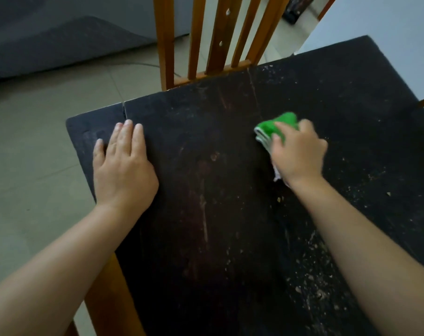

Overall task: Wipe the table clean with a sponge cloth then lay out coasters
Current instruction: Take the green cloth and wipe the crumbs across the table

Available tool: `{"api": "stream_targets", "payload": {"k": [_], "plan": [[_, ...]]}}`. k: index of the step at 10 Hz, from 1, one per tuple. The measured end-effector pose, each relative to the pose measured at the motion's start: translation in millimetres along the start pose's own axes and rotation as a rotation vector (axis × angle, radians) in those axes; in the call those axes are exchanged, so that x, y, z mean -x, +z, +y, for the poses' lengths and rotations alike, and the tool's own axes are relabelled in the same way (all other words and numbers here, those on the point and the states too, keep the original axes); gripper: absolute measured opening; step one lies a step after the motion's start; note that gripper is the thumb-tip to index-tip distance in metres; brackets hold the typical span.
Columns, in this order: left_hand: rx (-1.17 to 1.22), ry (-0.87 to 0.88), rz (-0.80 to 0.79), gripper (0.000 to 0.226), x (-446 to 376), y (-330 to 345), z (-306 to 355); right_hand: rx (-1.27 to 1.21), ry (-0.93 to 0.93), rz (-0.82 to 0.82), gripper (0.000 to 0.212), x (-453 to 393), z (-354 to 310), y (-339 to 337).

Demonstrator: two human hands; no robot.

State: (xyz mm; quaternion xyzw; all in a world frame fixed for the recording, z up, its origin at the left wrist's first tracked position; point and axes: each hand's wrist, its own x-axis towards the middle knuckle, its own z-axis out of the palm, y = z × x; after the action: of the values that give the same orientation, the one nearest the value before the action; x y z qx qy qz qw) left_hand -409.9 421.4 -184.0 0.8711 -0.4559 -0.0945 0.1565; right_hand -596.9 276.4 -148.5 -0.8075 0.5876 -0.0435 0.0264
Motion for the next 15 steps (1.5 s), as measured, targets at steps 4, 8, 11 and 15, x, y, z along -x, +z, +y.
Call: {"api": "stream_targets", "payload": {"k": [4, 8, 11, 15], "plan": [[-0.042, 0.199, -0.169, 0.054, -69, 33, 96, -0.16, -0.028, -0.024, 0.038, -55, 48, -41], [-0.137, 0.211, -0.18, 0.058, -81, 39, 108, -0.006, -0.183, -0.101, 0.043, -160, 66, -12], [-0.167, 0.206, -0.172, 0.059, -80, 38, 108, -0.106, -0.351, -0.17, 0.039, -153, 16, 16], [-0.151, 0.205, -0.164, 0.059, -78, 38, 111, -0.022, -0.735, -0.541, 0.038, -119, 43, -47]]}}
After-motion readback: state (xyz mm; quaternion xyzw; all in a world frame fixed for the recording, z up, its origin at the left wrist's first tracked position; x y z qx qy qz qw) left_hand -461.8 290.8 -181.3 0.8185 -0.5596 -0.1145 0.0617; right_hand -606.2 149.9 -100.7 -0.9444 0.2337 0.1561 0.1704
